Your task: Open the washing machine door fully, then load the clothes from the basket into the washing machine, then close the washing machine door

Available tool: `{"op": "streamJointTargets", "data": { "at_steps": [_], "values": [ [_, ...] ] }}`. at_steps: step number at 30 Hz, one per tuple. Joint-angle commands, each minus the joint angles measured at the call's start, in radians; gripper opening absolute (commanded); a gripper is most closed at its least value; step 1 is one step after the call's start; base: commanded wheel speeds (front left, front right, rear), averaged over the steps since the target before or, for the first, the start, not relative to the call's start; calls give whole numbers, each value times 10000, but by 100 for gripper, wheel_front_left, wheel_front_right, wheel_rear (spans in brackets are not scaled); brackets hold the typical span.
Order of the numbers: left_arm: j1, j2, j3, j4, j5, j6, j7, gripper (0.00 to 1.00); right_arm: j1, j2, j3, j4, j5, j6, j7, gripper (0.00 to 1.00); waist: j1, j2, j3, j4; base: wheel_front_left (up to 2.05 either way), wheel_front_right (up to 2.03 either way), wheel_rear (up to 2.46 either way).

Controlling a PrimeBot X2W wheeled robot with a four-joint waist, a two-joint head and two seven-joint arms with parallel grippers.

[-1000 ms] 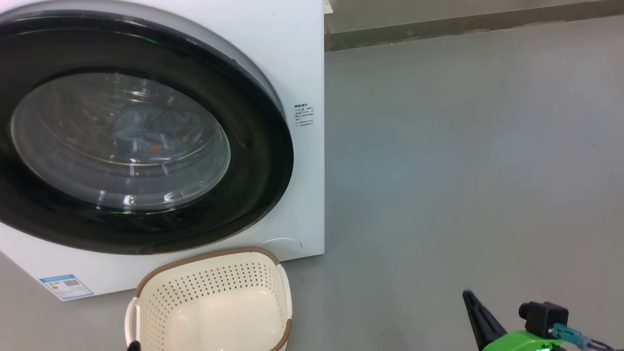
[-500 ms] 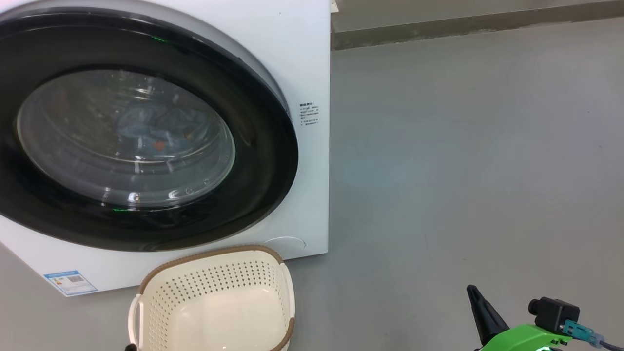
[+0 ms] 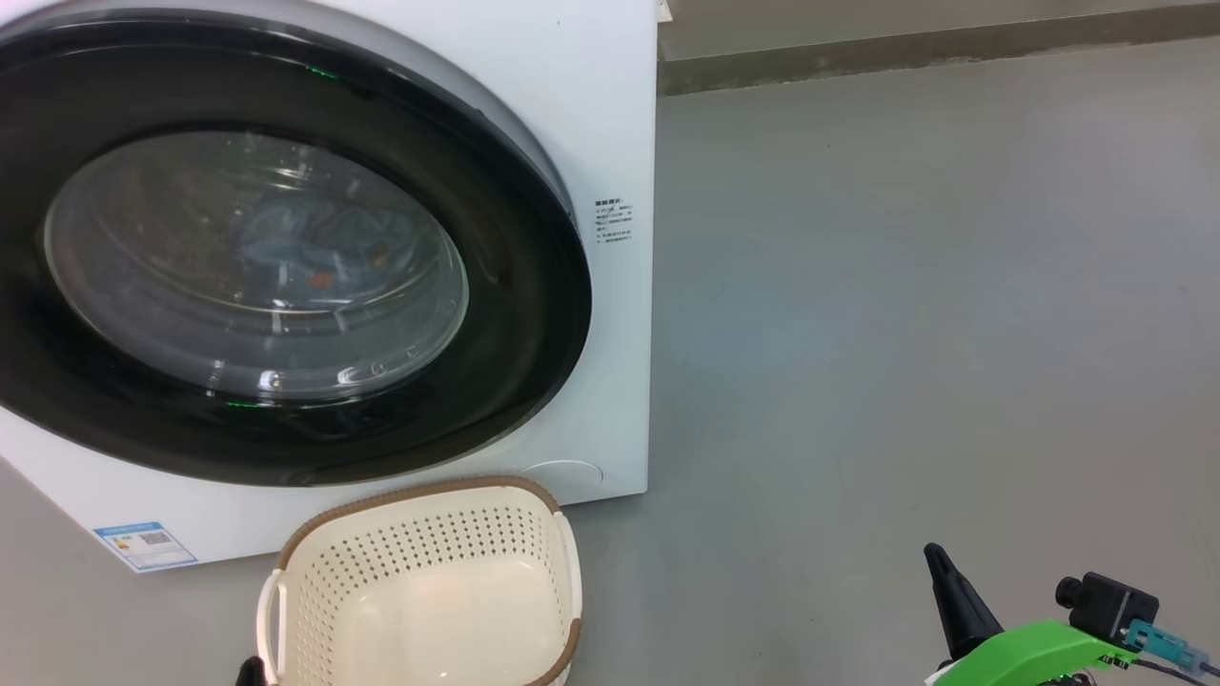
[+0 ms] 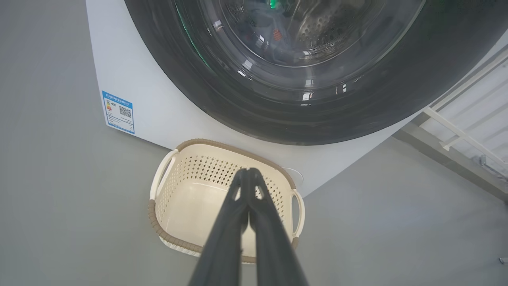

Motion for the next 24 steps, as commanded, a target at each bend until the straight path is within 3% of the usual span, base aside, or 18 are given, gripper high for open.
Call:
{"op": "streamJointTargets", "data": {
  "at_steps": [1,24],
  "values": [
    [-436,125,159,-307,-345,-4,69,0,-200,-22,-61,-345,408,3,69,0,-1,0,3,19,0,0,0],
    [-783,102,263,-505,-2671,-8,715,0,-145,163,-527,-908,2286,4,717,0,-1,0,35,208,0,0,0]
  ]
}}
